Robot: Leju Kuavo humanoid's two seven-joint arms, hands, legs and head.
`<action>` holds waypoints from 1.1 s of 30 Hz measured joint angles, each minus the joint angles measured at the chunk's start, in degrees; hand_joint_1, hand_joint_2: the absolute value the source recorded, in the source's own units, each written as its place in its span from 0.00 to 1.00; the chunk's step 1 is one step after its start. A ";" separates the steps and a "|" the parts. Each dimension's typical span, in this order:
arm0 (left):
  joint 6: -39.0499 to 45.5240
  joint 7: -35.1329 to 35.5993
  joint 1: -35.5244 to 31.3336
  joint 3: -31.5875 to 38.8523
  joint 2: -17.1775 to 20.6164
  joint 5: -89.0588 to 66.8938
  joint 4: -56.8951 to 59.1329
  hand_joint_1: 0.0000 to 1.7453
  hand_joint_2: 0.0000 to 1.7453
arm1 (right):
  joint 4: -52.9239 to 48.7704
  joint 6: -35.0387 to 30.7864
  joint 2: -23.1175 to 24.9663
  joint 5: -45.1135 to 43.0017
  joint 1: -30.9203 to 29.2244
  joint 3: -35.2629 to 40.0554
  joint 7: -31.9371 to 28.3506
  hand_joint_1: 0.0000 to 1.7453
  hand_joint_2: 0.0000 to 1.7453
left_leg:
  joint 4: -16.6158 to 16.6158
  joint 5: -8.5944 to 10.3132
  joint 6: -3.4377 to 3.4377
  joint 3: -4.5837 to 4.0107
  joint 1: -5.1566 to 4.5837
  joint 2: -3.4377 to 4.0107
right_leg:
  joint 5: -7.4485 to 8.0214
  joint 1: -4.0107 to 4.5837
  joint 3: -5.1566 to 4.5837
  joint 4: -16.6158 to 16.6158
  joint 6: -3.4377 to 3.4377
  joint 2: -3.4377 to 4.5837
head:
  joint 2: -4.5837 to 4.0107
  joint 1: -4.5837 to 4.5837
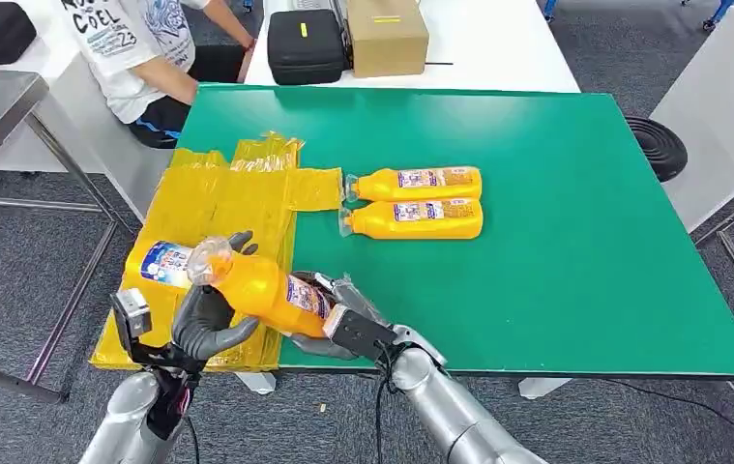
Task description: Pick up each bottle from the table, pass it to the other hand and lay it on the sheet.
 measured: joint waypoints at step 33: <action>-1.16 2.23 2.01 -2.47 -0.04 3.32 -5.38 0.00 1.00 | 2.99 -3.25 3.45 6.30 -3.53 1.57 3.28 1.00 1.00 | 0.00 0.00 0.00 0.00 0.00 0.02 | 0.00 0.00 -0.05 0.00 0.00 0.00 | 0.00 0.00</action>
